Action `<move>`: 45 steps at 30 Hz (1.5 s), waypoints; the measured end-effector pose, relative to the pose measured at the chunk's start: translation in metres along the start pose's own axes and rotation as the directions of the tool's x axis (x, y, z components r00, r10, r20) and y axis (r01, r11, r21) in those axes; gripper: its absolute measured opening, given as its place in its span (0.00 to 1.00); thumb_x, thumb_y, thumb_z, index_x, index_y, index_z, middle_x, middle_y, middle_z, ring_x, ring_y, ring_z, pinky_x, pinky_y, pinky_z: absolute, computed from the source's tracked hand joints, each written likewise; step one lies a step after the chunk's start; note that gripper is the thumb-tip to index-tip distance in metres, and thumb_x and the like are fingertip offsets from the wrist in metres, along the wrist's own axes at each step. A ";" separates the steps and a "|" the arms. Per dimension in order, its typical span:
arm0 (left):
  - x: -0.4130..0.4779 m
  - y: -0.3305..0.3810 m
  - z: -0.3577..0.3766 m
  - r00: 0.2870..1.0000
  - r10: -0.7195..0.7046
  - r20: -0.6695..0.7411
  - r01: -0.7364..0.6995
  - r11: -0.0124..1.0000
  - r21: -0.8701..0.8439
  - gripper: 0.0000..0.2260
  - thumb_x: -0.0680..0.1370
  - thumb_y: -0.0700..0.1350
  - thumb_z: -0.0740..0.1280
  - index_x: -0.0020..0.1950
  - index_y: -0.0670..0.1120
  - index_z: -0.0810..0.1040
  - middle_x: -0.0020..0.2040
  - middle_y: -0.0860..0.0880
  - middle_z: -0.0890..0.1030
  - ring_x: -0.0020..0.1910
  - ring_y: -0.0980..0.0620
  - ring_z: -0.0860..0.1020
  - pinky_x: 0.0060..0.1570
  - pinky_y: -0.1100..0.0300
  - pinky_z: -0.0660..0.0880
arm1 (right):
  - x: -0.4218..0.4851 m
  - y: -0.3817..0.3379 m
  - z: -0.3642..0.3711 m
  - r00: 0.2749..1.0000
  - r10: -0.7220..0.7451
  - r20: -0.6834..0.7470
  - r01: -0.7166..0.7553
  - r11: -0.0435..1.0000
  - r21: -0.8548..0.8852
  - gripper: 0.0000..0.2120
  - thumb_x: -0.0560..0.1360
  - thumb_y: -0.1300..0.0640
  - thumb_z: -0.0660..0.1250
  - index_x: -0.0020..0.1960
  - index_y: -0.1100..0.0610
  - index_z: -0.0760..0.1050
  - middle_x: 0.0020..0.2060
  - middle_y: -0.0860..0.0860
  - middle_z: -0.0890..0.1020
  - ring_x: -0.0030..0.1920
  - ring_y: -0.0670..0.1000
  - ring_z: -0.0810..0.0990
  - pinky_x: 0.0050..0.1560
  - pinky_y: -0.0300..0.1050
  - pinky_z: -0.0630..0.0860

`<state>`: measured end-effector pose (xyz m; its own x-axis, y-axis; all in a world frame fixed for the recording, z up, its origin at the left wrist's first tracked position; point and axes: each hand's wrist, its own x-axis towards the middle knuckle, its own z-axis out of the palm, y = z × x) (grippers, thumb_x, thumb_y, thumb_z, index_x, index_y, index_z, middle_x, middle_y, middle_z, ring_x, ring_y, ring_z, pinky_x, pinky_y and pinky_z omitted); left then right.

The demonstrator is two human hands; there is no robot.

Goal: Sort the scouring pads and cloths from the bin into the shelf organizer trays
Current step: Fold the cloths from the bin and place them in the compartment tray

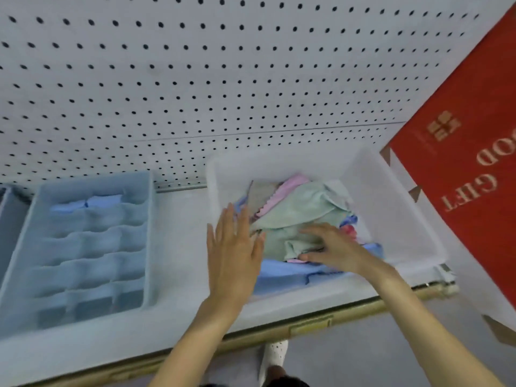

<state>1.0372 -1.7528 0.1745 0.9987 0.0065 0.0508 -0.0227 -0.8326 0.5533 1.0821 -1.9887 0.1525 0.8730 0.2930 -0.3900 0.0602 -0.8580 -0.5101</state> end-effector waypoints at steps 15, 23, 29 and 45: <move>-0.012 0.013 -0.002 0.988 -0.129 -0.079 0.113 0.976 -0.185 0.17 0.82 0.50 0.60 0.71 0.50 0.68 0.59 0.56 0.77 0.70 0.53 0.69 0.73 0.64 0.37 | 0.019 0.003 -0.022 0.959 0.040 -0.281 0.118 0.843 0.525 0.15 0.70 0.64 0.75 0.32 0.52 0.72 0.29 0.45 0.77 0.29 0.38 0.73 0.35 0.31 0.69; 0.002 0.031 0.014 0.862 -0.211 0.461 0.217 0.975 0.040 0.21 0.76 0.60 0.67 0.63 0.50 0.72 0.45 0.51 0.76 0.47 0.46 0.76 0.42 0.57 0.67 | 0.040 -0.003 -0.041 0.940 0.145 -0.310 0.075 0.797 0.600 0.14 0.72 0.63 0.72 0.33 0.54 0.71 0.30 0.47 0.76 0.32 0.45 0.74 0.35 0.31 0.70; 0.006 0.024 0.025 0.833 -0.282 0.476 0.279 0.957 0.078 0.13 0.74 0.47 0.71 0.35 0.41 0.73 0.34 0.44 0.77 0.41 0.43 0.78 0.37 0.56 0.68 | 0.044 0.012 -0.041 0.926 0.252 -0.280 -0.001 0.745 0.667 0.11 0.72 0.65 0.72 0.35 0.56 0.73 0.34 0.46 0.78 0.40 0.48 0.77 0.38 0.29 0.71; 0.015 0.076 -0.056 0.886 0.059 0.459 0.240 0.789 -0.566 0.12 0.71 0.28 0.71 0.44 0.44 0.76 0.34 0.50 0.78 0.31 0.60 0.77 0.37 0.65 0.74 | -0.017 -0.028 -0.066 0.940 -0.314 0.135 0.115 0.664 0.739 0.19 0.76 0.46 0.66 0.62 0.55 0.77 0.58 0.51 0.81 0.62 0.48 0.77 0.64 0.44 0.72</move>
<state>1.0483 -1.7849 0.2645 0.9049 -0.2979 -0.3039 0.1961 -0.3418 0.9191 1.0979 -1.9976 0.2238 0.7363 0.6014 -0.3101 -0.2171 -0.2241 -0.9501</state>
